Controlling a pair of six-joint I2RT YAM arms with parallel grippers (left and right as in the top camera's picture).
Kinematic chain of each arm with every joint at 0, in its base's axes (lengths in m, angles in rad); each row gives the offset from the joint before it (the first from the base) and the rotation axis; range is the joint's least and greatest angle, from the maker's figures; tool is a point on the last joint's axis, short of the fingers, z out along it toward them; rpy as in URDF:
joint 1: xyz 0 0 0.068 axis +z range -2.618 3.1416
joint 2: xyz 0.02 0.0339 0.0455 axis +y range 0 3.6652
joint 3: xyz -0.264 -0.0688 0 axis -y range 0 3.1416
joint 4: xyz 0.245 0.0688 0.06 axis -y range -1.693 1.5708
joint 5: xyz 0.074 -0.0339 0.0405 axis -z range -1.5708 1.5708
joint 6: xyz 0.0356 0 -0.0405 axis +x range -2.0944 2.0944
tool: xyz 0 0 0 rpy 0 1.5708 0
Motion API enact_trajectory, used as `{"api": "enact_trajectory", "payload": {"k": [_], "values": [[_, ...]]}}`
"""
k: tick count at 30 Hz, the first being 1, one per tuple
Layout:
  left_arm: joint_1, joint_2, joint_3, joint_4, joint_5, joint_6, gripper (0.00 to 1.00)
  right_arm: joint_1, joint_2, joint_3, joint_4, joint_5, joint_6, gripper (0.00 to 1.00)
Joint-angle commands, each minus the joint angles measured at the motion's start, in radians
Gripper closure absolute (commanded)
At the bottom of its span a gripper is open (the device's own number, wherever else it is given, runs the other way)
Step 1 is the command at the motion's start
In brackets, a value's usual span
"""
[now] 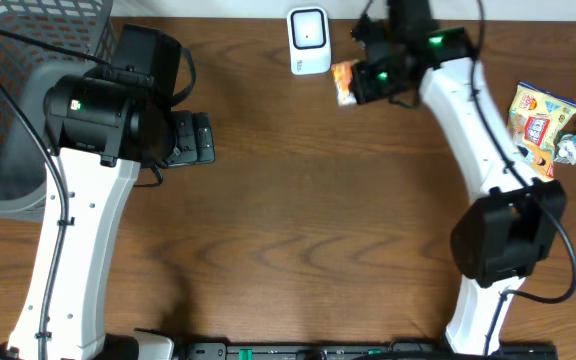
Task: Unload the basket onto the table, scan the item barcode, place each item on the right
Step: 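Hold the orange tissue pack up in front of the scanner window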
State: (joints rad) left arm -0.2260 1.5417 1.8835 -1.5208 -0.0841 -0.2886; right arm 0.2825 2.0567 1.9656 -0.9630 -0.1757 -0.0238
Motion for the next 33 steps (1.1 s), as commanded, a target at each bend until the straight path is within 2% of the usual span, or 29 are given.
{"api": "enact_trajectory", "payload": {"k": [1,3,8,18,24,29,33], "values": [[0.000,0.000,-0.003,-0.004,-0.005,-0.005,0.02,0.095,-0.009,0.001,0.134,0.505,0.044,0.99],[0.000,0.000,-0.003,-0.004,-0.005,-0.005,0.02,0.136,0.002,0.001,0.265,0.599,-0.003,0.99],[0.000,0.000,-0.003,-0.004,-0.005,-0.005,0.02,0.198,0.062,0.001,0.562,0.622,-0.215,0.99],[0.000,0.000,-0.003,-0.004,-0.005,-0.005,0.02,0.192,0.289,0.001,0.982,0.622,-0.640,0.99],[0.000,0.000,-0.003,-0.004,-0.005,-0.005,0.02,0.192,0.345,0.001,1.039,0.622,-0.886,0.99],[0.000,0.000,-0.003,-0.004,-0.005,-0.005,0.02,0.172,0.350,0.001,1.028,0.616,-0.898,0.99],[0.000,0.000,-0.003,-0.004,-0.005,-0.005,0.02,0.145,0.350,0.001,0.941,0.583,-0.897,0.99]]}}
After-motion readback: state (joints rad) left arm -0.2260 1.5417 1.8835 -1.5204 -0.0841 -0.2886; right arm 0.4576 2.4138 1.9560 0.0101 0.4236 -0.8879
